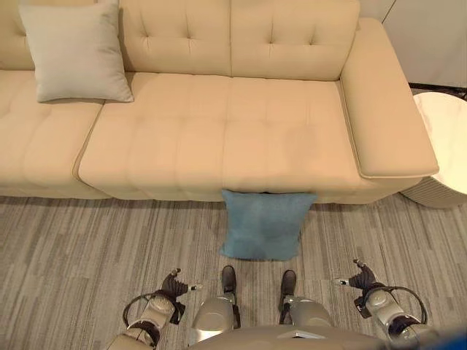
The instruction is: Pick up all the scattered cushions and arrange them neatly on the sofa.
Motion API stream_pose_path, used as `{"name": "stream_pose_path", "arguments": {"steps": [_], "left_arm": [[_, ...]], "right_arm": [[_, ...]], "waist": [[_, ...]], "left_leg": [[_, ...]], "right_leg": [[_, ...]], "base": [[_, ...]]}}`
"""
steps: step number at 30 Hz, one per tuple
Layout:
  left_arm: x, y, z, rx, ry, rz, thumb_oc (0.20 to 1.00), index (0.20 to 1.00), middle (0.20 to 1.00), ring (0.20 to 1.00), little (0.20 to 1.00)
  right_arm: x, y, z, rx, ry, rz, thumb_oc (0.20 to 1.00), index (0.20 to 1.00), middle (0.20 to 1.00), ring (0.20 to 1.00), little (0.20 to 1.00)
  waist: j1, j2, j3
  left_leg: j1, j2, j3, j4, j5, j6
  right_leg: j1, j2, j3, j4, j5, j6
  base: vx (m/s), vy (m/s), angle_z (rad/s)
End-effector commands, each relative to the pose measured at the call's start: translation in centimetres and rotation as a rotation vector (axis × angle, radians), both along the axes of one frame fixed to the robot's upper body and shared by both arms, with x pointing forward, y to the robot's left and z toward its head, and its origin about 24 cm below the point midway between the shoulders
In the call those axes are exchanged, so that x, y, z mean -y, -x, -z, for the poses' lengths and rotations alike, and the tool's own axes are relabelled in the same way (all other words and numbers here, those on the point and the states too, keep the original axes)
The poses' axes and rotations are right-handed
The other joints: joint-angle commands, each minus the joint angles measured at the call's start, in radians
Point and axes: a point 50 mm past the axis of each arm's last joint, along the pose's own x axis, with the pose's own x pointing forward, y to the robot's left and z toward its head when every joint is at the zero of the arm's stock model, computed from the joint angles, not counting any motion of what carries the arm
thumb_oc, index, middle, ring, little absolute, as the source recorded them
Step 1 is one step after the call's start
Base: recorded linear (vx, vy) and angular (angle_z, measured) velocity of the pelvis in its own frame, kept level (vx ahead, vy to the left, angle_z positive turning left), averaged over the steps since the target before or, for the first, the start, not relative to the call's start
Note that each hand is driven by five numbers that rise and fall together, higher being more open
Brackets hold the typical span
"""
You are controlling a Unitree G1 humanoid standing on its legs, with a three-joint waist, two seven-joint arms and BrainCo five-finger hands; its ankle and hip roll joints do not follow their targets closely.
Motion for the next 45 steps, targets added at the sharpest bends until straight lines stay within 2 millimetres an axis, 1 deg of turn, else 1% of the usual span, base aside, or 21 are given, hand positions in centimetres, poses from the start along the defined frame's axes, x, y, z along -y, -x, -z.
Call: {"name": "stream_pose_path", "arguments": {"steps": [1, 6, 7, 8, 10, 14, 15, 16, 17, 19, 20, 24, 27, 30, 32, 33, 36, 39, 43, 44, 45], "left_arm": [[-0.2, -1.7, -0.6, 0.048, -0.025, 0.001, 1.000, 1.000, 1.000, 1.000, 1.000], [0.3, -2.5, -0.8, 0.087, 0.000, -0.018, 1.000, 1.000, 1.000, 1.000, 1.000], [0.5, -4.9, -2.0, 0.190, 0.020, -0.068, 1.000, 1.000, 1.000, 1.000, 1.000], [0.5, -5.8, -2.5, 0.231, 0.027, -0.083, 1.000, 1.000, 1.000, 1.000, 1.000], [1.1, -10.7, -5.9, 0.464, 0.078, -0.142, 1.000, 1.000, 1.000, 1.000, 1.000], [1.9, -14.5, -9.3, 0.658, 0.131, -0.175, 1.000, 1.000, 1.000, 1.000, 1.000], [2.5, -16.5, -11.4, 0.754, 0.162, -0.187, 1.000, 1.000, 1.000, 1.000, 1.000], [2.7, -17.3, -12.5, 0.801, 0.170, -0.188, 1.000, 1.000, 1.000, 1.000, 1.000], [3.5, -19.9, -15.9, 0.924, 0.181, -0.174, 1.000, 1.000, 1.000, 1.000, 1.000], [3.7, -21.6, -18.8, 1.027, 0.169, -0.171, 1.000, 1.000, 1.000, 1.000, 1.000], [3.7, -21.6, -18.8, 1.028, 0.169, -0.171, 1.000, 1.000, 1.000, 1.000, 1.000], [4.7, -23.2, -22.0, 1.138, 0.164, -0.169, 1.000, 1.000, 1.000, 1.000, 1.000], [4.7, -24.6, -24.8, 1.205, 0.167, -0.187, 1.000, 1.000, 1.000, 1.000, 1.000], [4.4, -25.2, -26.5, 1.243, 0.175, -0.199, 1.000, 1.000, 1.000, 1.000, 1.000], [4.3, -25.7, -28.0, 1.275, 0.174, -0.196, 1.000, 1.000, 1.000, 1.000, 1.000], [4.3, -25.8, -28.0, 1.276, 0.174, -0.196, 1.000, 1.000, 1.000, 1.000, 1.000], [4.5, -26.3, -29.5, 1.303, 0.175, -0.181, 1.000, 1.000, 1.000, 1.000, 1.000], [5.0, -26.9, -31.4, 1.340, 0.174, -0.158, 1.000, 1.000, 1.000, 1.000, 1.000], [6.4, -27.7, -34.8, 1.417, 0.183, -0.137, 1.000, 1.000, 1.000, 1.000, 1.000], [6.4, -27.7, -34.8, 1.417, 0.183, -0.137, 1.000, 1.000, 1.000, 1.000, 1.000], [7.4, -27.9, -36.6, 1.462, 0.207, -0.117, 1.000, 1.000, 1.000, 1.000, 1.000]], "right_arm": [[0.4, -0.7, -0.5, 0.034, 0.023, -0.013, 1.000, 1.000, 1.000, 1.000, 1.000], [0.5, -1.3, -0.9, 0.067, 0.023, -0.003, 1.000, 1.000, 1.000, 1.000, 1.000], [0.4, -3.3, -2.1, 0.145, 0.022, 0.000, 1.000, 1.000, 1.000, 1.000, 1.000], [0.4, -4.1, -2.6, 0.180, 0.022, 0.002, 1.000, 1.000, 1.000, 1.000, 1.000], [0.3, -8.3, -6.0, 0.387, 0.006, 0.035, 1.000, 1.000, 1.000, 1.000, 1.000], [0.0, -11.8, -9.7, 0.579, 0.003, 0.057, 1.000, 1.000, 1.000, 1.000, 1.000], [-0.2, -13.4, -11.5, 0.659, 0.014, 0.072, 1.000, 1.000, 1.000, 1.000, 1.000], [-0.4, -14.3, -12.6, 0.716, 0.005, 0.083, 1.000, 1.000, 1.000, 1.000, 1.000], [-0.5, -16.5, -15.9, 0.851, 0.008, 0.124, 1.000, 1.000, 1.000, 1.000, 1.000], [-0.6, -17.8, -18.6, 0.971, 0.010, 0.165, 1.000, 1.000, 1.000, 1.000, 1.000], [-0.6, -17.8, -18.6, 0.972, 0.011, 0.165, 1.000, 1.000, 1.000, 1.000, 1.000], [-0.2, -19.0, -21.5, 1.098, 0.014, 0.241, 1.000, 1.000, 1.000, 1.000, 1.000], [-0.1, -20.4, -24.5, 1.175, -0.001, 0.251, 1.000, 1.000, 1.000, 1.000, 1.000], [-0.1, -21.2, -26.4, 1.217, -0.020, 0.233, 1.000, 1.000, 1.000, 1.000, 1.000], [-0.1, -21.8, -28.6, 1.267, -0.037, 0.214, 1.000, 1.000, 1.000, 1.000, 1.000], [-0.1, -21.8, -28.7, 1.268, -0.037, 0.214, 1.000, 1.000, 1.000, 1.000, 1.000], [-0.5, -22.5, -31.1, 1.313, -0.047, 0.169, 1.000, 1.000, 1.000, 1.000, 1.000], [-1.4, -23.1, -33.2, 1.356, -0.056, 0.119, 1.000, 1.000, 1.000, 1.000, 1.000], [-4.1, -24.0, -36.4, 1.416, -0.073, 0.033, 1.000, 1.000, 1.000, 1.000, 1.000], [-4.1, -24.0, -36.4, 1.416, -0.073, 0.033, 1.000, 1.000, 1.000, 1.000, 1.000], [-5.8, -24.3, -38.2, 1.453, -0.079, -0.025, 1.000, 1.000, 1.000, 1.000, 1.000]], "waist": [[-0.002, -0.016, -0.011], [-0.008, -0.007, 0.004], [-0.007, 0.001, 0.059], [-0.007, 0.004, 0.076], [-0.004, 0.026, 0.138], [-0.013, 0.032, 0.160], [-0.019, 0.036, 0.177], [-0.023, 0.038, 0.174], [-0.035, 0.047, 0.186], [-0.048, 0.057, 0.196], [-0.048, 0.056, 0.193], [-0.066, 0.071, 0.193], [-0.078, 0.075, 0.187], [-0.079, 0.073, 0.189], [-0.080, 0.066, 0.196], [-0.081, 0.065, 0.195], [-0.079, 0.059, 0.205], [-0.079, 0.054, 0.211], [-0.075, 0.047, 0.220], [-0.075, 0.047, 0.220], [-0.074, 0.047, 0.229]], "left_leg": [[-0.078, -0.042, -0.068, 0.082, -0.087, -0.039], [-0.078, -0.039, -0.075, 0.063, -0.071, -0.045], [-0.143, -0.037, -0.087, 0.097, -0.063, -0.044], [-0.178, -0.036, -0.091, 0.119, -0.061, -0.044], [-0.353, -0.035, -0.095, 0.227, -0.054, -0.050], [-0.515, -0.019, -0.098, 0.330, -0.088, -0.060], [-0.603, -0.009, -0.100, 0.383, -0.093, -0.061], [-0.652, -0.006, -0.101, 0.405, -0.097, -0.061], [-0.784, 0.004, -0.106, 0.485, -0.113, -0.056], [-0.904, 0.009, -0.110, 0.564, -0.131, -0.052], [-0.910, 0.009, -0.109, 0.567, -0.132, -0.052], [-1.085, 0.002, -0.115, 0.673, -0.159, -0.039], [-1.224, -0.008, -0.113, 0.741, -0.167, -0.031], [-1.281, -0.011, -0.110, 0.764, -0.170, -0.025], [-1.335, -0.012, -0.110, 0.789, -0.174, -0.017], [-1.339, -0.012, -0.109, 0.792, -0.175, -0.017], [-1.396, -0.012, -0.107, 0.839, -0.182, -0.013], [-1.441, -0.015, -0.112, 0.881, -0.186, -0.014], [-1.483, -0.015, -0.117, 0.918, -0.194, -0.016], [-1.483, -0.015, -0.117, 0.918, -0.194, -0.016], [-1.490, -0.014, -0.120, 0.927, -0.197, -0.016]], "right_leg": [[0.002, -0.049, -0.012, 0.052, -0.037, 0.094], [-0.010, -0.049, -0.022, 0.060, -0.050, 0.088], [-0.091, -0.058, -0.020, 0.128, -0.059, 0.077], [-0.130, -0.064, -0.021, 0.159, -0.062, 0.072], [-0.316, -0.088, -0.026, 0.300, -0.082, 0.047], [-0.485, -0.106, -0.008, 0.413, -0.123, 0.046], [-0.575, -0.111, 0.002, 0.475, -0.136, 0.039], [-0.622, -0.114, 0.009, 0.502, -0.143, 0.037], [-0.758, -0.124, 0.027, 0.598, -0.171, 0.030], [-0.882, -0.133, 0.049, 0.689, -0.200, 0.022], [-0.888, -0.133, 0.050, 0.693, -0.201, 0.022], [-1.075, -0.136, 0.083, 0.824, -0.238, 0.014], [-1.232, -0.144, 0.120, 0.909, -0.252, 0.012], [-1.297, -0.144, 0.139, 0.937, -0.253, 0.012], [-1.353, -0.143, 0.160, 0.961, -0.255, 0.014], [-1.357, -0.143, 0.162, 0.964, -0.256, 0.014], [-1.415, -0.147, 0.181, 1.005, -0.264, 0.014], [-1.455, -0.150, 0.192, 1.040, -0.269, 0.009], [-1.490, -0.148, 0.199, 1.061, -0.267, 0.010], [-1.490, -0.148, 0.199, 1.061, -0.267, 0.010], [-1.491, -0.146, 0.198, 1.059, -0.267, 0.013]], "base": [[-0.04, -0.056, -0.02], [-0.05, -0.045, 0.03], [-0.27, -0.038, 0.13], [-0.37, -0.046, 0.30], [-0.29, -0.013, 0.49], [-0.10, -0.009, 0.16], [-0.14, 0.005, 0.03], [-0.17, 0.034, 0.09], [-0.11, 0.037, 0.10], [-0.04, 0.022, 0.04], [0.00, 0.017, -0.05], [0.03, 0.032, -0.15], [0.03, 0.012, -0.07], [0.03, 0.005, 0.04], [0.05, 0.001, 0.00], [0.05, 0.004, 0.00], [0.06, -0.004, -0.03], [0.06, -0.020, 0.01], [0.03, -0.002, 0.01], [0.03, 0.014, -0.02], [0.04, 0.009, -0.04]]}}
